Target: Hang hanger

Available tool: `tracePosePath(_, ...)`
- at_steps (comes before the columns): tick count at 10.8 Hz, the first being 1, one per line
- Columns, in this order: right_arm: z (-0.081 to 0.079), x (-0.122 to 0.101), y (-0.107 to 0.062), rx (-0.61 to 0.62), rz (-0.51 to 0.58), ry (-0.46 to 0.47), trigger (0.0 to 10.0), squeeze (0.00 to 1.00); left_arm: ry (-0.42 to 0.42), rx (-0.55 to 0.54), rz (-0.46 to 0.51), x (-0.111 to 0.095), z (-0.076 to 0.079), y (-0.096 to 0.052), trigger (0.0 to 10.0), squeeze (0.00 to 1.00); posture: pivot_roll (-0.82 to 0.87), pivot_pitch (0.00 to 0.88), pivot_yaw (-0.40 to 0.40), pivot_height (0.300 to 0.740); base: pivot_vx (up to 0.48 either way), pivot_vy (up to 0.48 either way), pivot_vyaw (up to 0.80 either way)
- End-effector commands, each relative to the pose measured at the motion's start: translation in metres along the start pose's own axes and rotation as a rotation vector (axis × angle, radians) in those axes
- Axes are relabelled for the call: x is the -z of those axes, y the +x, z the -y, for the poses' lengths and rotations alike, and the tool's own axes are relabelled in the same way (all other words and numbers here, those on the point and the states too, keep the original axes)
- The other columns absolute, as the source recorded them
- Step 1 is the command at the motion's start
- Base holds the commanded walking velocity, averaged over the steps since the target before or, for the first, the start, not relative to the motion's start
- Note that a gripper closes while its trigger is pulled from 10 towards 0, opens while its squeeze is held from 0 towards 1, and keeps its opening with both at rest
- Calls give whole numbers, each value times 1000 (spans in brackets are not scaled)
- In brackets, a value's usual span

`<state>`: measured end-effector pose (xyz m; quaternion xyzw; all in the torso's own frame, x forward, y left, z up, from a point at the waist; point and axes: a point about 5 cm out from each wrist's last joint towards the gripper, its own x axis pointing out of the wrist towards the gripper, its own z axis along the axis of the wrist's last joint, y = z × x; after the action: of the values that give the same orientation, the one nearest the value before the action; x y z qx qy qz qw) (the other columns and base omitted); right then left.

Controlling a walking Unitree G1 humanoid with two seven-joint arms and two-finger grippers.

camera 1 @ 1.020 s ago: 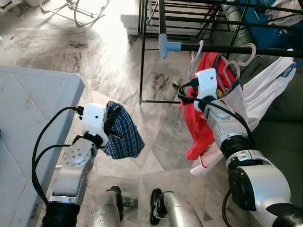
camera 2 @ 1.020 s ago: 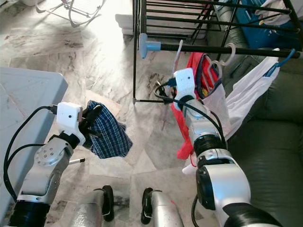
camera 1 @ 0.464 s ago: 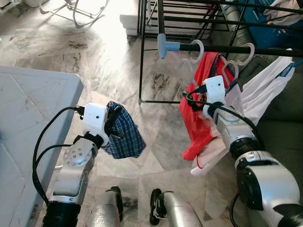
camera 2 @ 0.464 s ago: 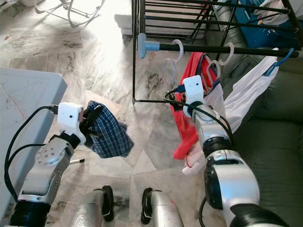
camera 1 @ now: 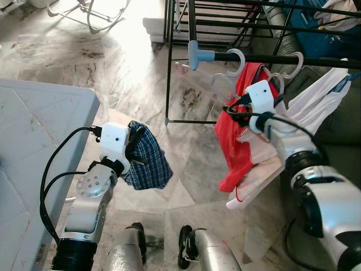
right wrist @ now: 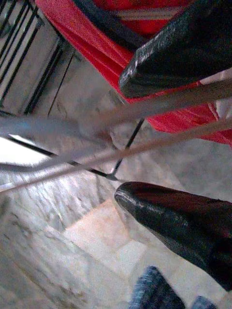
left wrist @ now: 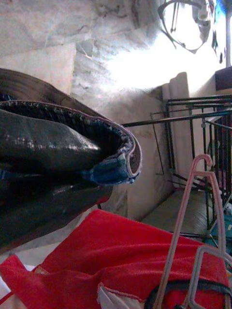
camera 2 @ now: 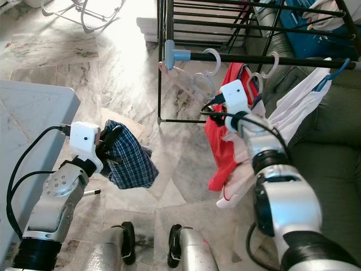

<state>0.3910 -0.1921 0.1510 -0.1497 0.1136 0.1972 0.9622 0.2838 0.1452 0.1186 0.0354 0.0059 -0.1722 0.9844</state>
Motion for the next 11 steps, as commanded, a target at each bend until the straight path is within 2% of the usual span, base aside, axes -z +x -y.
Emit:
tracePosePath(1,5,1,-3,-25,-29,-27,0,0,2,9,-10,3,4,0,10000,0,93,165,-132,740,0,0,0)
tracePosePath(7,11,-2,-5,-78,-89,-111,0,0,6,16,-13,4,5,1,10000,0,95,164,-135,740,0,0,0)
tracePosePath(11,14,-7,-4,-38,-80,-92,0,0,10,22,-16,4,6,2,10000,0,95,162,-132,740,0,0,0)
